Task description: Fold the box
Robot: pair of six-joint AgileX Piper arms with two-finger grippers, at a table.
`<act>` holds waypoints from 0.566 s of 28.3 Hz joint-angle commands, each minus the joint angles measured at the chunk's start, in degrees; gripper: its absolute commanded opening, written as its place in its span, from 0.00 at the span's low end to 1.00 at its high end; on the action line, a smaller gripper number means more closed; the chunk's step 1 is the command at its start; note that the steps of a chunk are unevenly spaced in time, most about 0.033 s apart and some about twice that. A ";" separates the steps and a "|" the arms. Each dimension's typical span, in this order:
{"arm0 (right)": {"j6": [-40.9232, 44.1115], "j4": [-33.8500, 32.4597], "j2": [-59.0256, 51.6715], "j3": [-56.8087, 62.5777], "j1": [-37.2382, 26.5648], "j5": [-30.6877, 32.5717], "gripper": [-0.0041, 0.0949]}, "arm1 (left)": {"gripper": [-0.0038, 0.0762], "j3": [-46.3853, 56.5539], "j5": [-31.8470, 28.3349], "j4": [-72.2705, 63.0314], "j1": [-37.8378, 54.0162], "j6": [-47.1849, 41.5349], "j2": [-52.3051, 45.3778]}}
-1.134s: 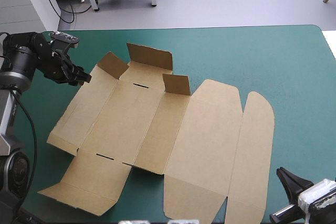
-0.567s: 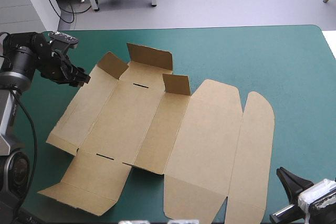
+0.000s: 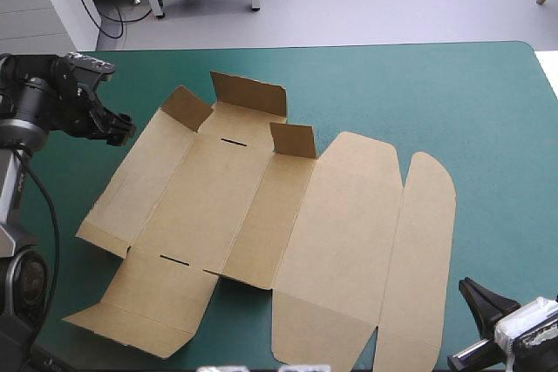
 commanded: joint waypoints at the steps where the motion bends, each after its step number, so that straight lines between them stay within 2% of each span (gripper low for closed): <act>1: -0.49 0.26 0.85 -1.31 -0.42 -4.44 0.02 | 0.86 -0.73 1.73 -8.86 4.79 -0.91 -2.09; 4: -0.49 0.26 0.85 -1.31 -0.42 -4.44 0.02 | 0.86 3.88 1.73 -22.33 12.54 5.64 -1.56; 6: -0.49 0.26 0.85 -1.31 -0.42 -4.44 0.02 | 0.86 6.51 1.73 -25.82 14.98 9.82 -1.11; 10: -0.49 0.26 0.85 -1.31 -0.42 -4.44 0.02 | 0.86 12.29 1.73 -26.92 16.42 16.44 -0.23; 16: -0.49 0.26 0.85 -1.31 -0.42 -4.44 0.02 | 0.86 15.79 1.73 -28.38 16.29 17.28 4.17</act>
